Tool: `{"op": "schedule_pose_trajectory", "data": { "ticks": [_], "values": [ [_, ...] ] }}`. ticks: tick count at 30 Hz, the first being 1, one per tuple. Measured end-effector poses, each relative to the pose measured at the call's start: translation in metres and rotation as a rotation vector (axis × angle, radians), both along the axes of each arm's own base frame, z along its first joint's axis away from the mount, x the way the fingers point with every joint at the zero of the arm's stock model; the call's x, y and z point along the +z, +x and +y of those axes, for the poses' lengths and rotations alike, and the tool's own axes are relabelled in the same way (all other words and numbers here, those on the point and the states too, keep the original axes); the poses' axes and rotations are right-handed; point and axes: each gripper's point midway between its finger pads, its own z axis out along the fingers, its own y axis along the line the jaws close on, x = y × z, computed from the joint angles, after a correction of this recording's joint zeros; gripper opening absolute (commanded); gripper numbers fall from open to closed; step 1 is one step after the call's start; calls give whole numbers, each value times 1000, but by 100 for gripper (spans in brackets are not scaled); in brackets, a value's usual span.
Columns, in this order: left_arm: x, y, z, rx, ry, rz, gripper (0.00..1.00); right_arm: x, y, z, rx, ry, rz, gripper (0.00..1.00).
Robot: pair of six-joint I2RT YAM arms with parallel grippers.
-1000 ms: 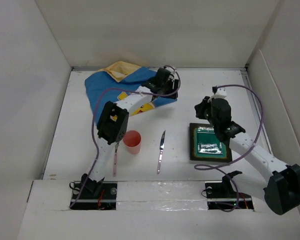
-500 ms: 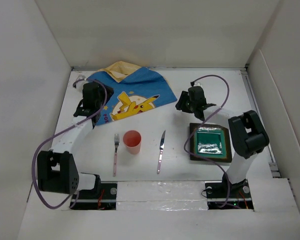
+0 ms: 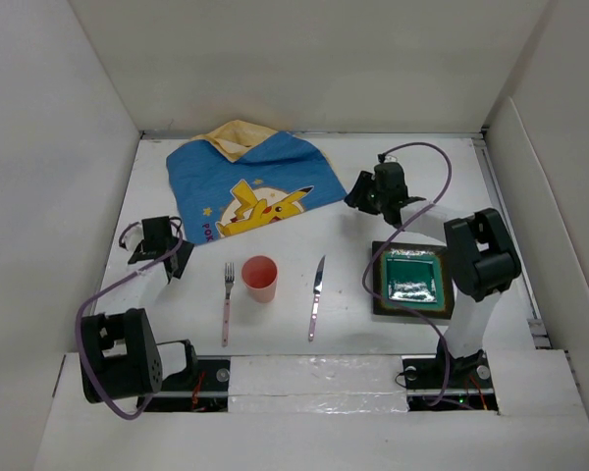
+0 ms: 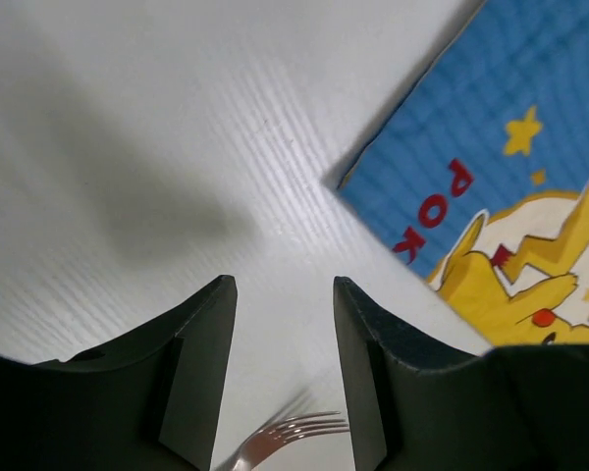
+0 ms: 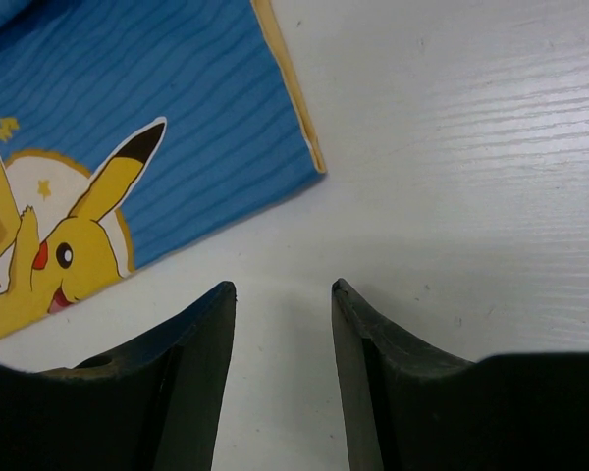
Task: Set the dinner table for one person
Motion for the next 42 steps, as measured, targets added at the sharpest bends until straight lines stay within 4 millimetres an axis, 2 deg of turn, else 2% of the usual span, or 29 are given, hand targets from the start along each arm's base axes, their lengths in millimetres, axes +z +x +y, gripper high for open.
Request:
{"op": "schedule_pose_trajectory", "data": {
  "ticks": [2,8,13,22,29,30,35,39,40,41,42],
  "values": [
    [-9,-7,-3,3,-18,30,40,0,3,-2,-1,3,2,50],
    [-30,-9,-5,27,-52,92,41,-11,17,0,4,9,17,50],
    [-28,6,-5,42,-65,71,42,-22,23,6,19,17,44,50],
    [-27,38,-12,39,-87,34,41,-28,44,19,30,78,73,50],
    [-30,45,-15,56,-105,15,27,-30,49,18,2,121,90,42],
    [-30,46,-15,58,-107,14,19,-31,50,18,-2,124,92,40],
    [-33,50,-15,70,-112,5,17,-32,53,18,-16,149,102,36],
    [-34,55,-15,80,-121,-4,8,-32,55,20,-24,164,109,32],
    [-34,57,-14,82,-121,-6,4,-32,56,20,-27,167,112,29],
    [-35,58,-14,83,-123,-6,0,-33,56,20,-28,168,114,20],
    [-35,60,-14,83,-123,-6,0,-34,56,20,-30,169,118,16]
  ]
}}
